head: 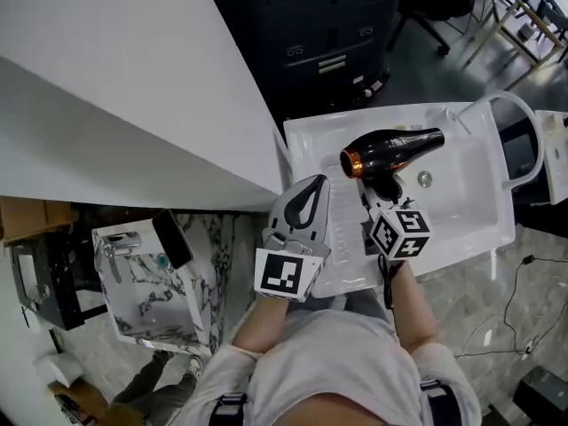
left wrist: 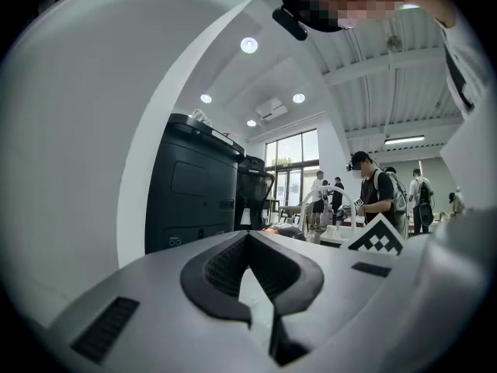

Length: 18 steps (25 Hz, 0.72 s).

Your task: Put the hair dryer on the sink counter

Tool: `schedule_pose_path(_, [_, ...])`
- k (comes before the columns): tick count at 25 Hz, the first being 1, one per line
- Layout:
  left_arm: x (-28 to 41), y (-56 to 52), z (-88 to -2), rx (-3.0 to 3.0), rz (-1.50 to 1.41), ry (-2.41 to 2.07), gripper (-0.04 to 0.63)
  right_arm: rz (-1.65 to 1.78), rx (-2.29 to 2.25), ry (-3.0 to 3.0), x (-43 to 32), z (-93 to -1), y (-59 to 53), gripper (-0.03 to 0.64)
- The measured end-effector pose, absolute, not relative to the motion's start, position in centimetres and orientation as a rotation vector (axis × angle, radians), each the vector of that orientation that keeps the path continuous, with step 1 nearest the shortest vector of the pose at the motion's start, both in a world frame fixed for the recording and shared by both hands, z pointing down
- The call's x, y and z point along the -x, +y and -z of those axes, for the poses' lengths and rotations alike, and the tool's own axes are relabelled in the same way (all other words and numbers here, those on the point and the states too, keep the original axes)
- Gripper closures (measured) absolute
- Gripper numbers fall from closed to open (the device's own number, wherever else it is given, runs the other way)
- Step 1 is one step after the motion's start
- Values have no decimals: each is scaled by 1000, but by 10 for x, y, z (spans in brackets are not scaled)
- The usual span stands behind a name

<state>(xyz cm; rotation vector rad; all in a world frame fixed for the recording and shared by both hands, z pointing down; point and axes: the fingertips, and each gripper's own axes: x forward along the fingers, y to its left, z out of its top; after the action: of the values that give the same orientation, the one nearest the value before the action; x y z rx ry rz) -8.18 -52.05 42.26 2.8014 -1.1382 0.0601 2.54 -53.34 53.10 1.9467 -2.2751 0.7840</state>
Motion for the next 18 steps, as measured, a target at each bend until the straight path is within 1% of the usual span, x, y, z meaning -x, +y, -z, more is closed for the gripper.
schedule_pose_path(4, [79, -532, -425, -2778, -21, -1135, 583, -854, -1931, -2216, -25, -561, -552, 446])
schedule_pose_path(11, [80, -546, -435, -2759, -42, -1121, 583, -935, -1857, -2135, -14, -605, -573, 446])
schedule_pose_path(18, [85, -554, -439, -2755, -54, -1126, 583, -985, -1832, -2084, -5, -629, -585, 445])
